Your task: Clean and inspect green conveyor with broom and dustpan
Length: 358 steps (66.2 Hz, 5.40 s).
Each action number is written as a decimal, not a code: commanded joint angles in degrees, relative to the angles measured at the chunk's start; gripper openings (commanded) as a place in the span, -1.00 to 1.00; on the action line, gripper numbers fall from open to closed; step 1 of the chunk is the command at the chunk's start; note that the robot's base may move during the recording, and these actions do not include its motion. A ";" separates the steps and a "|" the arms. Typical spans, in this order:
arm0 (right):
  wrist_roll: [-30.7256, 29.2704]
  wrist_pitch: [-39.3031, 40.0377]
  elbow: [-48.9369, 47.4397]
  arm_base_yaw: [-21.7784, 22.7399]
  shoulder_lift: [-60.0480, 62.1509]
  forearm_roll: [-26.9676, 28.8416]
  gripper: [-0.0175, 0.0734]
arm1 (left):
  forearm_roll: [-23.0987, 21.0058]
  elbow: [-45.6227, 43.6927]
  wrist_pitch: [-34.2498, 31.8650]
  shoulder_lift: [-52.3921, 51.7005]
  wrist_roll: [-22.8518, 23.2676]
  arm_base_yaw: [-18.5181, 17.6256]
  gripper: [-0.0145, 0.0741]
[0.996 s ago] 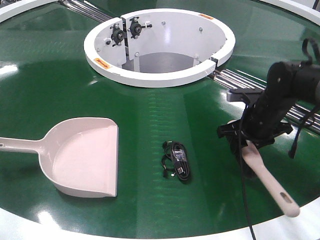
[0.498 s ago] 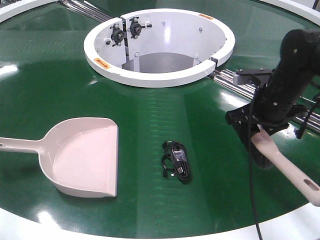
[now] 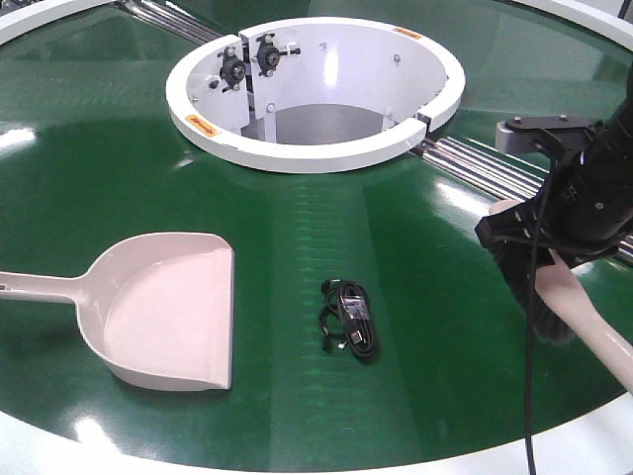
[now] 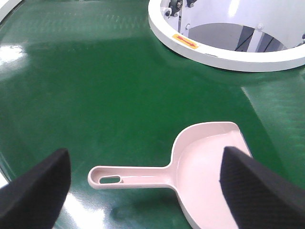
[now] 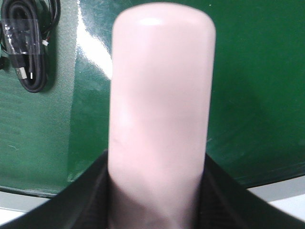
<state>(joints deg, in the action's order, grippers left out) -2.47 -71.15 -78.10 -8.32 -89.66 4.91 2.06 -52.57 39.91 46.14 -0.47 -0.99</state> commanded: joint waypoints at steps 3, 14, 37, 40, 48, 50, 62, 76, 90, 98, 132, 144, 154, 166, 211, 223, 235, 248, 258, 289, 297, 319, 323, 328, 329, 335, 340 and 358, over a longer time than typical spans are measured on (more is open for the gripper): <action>0.02 -2.75 -1.39 0.00 2.79 -0.18 -0.63 | -0.45 -1.95 -3.57 -0.18 0.08 -0.15 0.66; 0.02 -2.75 -1.39 0.00 3.71 -0.11 -0.63 | -0.25 -1.95 -3.56 -0.18 -13.38 -0.15 0.66; 0.02 -2.75 -1.39 0.00 4.03 -0.11 -0.62 | -0.25 -1.95 -3.67 -0.18 -75.27 -0.15 0.66; 0.02 -2.75 -1.39 0.00 4.03 -0.11 -0.62 | -0.25 -1.95 -3.90 -0.18 -82.28 -0.15 0.66; 0.02 -2.75 -1.39 0.00 4.03 -0.11 -0.62 | -0.48 -1.95 -4.02 -0.24 -93.09 -0.15 0.66; 0.02 -2.75 -1.39 0.00 4.03 -0.11 -0.62 | -0.48 -1.95 -4.02 -0.24 -93.45 -0.15 0.66; 0.02 -2.75 -1.39 0.00 4.03 -0.11 -0.62 | -0.48 -1.95 -3.40 -0.24 -93.25 -0.15 0.66; 0.02 -2.68 -1.39 0.00 4.03 -0.11 -0.62 | -0.43 -1.95 -2.75 -0.24 -92.44 -0.15 0.66; 0.02 -2.73 -1.39 0.00 4.03 -0.11 -0.62 | -0.43 -1.95 -2.43 -0.24 -92.44 -0.15 0.66; 0.02 -2.73 -1.39 0.00 4.03 -0.11 -0.62 | -0.43 -1.95 -2.06 -0.24 -92.44 -0.15 0.66; 0.02 -2.73 -1.39 0.00 4.03 -0.11 -0.62 | 1.70 -8.59 16.09 10.35 -87.11 -0.15 0.66; 0.02 -2.73 -1.39 0.00 4.03 -0.11 -0.62 | 4.86 -19.20 31.86 24.94 -84.72 -0.15 0.66; 0.02 -2.71 -1.39 0.00 4.03 -0.05 -0.62 | 5.64 -25.08 32.31 35.14 -84.66 0.05 0.65; 0.02 -2.71 -1.39 0.00 4.03 -0.05 -0.62 | 9.19 -26.45 32.31 43.42 -83.06 0.27 0.65; 0.02 -2.72 -1.39 0.00 4.03 0.00 -0.62 | 10.05 -32.32 32.24 55.45 -78.68 3.41 0.65; 0.02 -2.62 -1.39 0.00 4.03 0.00 -0.62 | 10.37 -32.76 32.24 57.16 -78.68 3.57 0.65; 0.02 -2.69 -1.39 0.00 4.03 0.00 -0.62 | 10.49 -32.76 32.10 58.70 -78.68 4.07 0.65; 0.02 -2.69 -1.39 0.00 4.03 0.00 -0.62 | 10.55 -32.76 30.86 59.95 -78.67 4.07 0.64; 0.02 -2.69 -1.39 0.00 4.03 0.00 -0.62 | 10.65 -32.82 30.87 61.05 -78.67 4.07 0.49; 0.02 -2.69 -1.39 0.00 4.03 0.00 -0.62 | 10.45 -35.48 32.29 60.86 -79.03 3.72 -0.69; 0.02 -2.69 -1.39 0.00 4.03 0.00 -0.62 | 10.89 -35.48 32.29 60.79 -79.05 2.57 -0.69; 0.02 -2.69 -1.39 0.00 4.03 0.00 -0.62 | 13.20 -35.48 32.29 60.75 -75.01 -3.15 -0.69; 0.02 -2.69 -1.39 0.00 4.03 0.00 -0.62 | 13.61 -35.48 32.29 60.75 -73.44 -4.23 -0.69; 0.02 -2.69 -1.39 0.00 4.03 0.00 -0.62 | 13.72 -35.52 32.29 60.75 -72.24 -5.45 -0.69; 0.02 -2.69 -1.39 0.00 4.03 0.00 -0.62 | 13.72 -35.52 32.29 60.75 -72.11 -5.71 -0.69; 0.02 -2.69 -1.39 0.00 4.03 0.00 -0.62 | 13.74 -35.52 32.29 60.75 -71.23 -7.28 -0.69; 0.02 -2.69 -1.39 0.00 4.03 0.00 -0.62 | 14.54 -35.52 32.29 60.75 -70.30 -8.66 -0.69; 0.02 -2.69 -1.39 0.00 4.03 0.00 -0.62 | 15.16 -35.52 32.29 60.75 -68.20 -12.37 -0.69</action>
<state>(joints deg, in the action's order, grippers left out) -2.47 -71.09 -78.10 -8.32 -88.03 4.87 18.63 -86.43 70.16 110.05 -70.40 -11.58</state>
